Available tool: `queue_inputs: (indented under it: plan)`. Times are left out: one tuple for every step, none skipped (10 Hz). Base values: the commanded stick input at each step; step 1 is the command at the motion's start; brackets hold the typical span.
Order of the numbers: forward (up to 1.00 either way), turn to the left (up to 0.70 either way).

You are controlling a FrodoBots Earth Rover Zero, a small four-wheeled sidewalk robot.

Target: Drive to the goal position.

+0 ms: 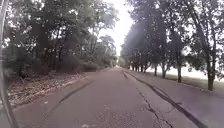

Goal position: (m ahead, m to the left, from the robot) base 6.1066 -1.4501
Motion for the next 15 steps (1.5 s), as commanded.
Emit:
queue_inputs:
  plan:
    - [0.07, 0.00]
    - [0.07, 0.00]
    - [0.07, 0.00]
    - [0.07, 0.00]
    - [0.07, 0.00]
    - [0.07, 0.00]
    - [0.07, 0.00]
    - [0.07, 0.00]
    - [0.07, 0.00]
    - [0.07, 0.00]
    - [0.07, 0.00]
    - [0.07, 0.00]
    - [0.07, 0.00]
    - [0.07, 0.00]
    - [0.07, 0.00]
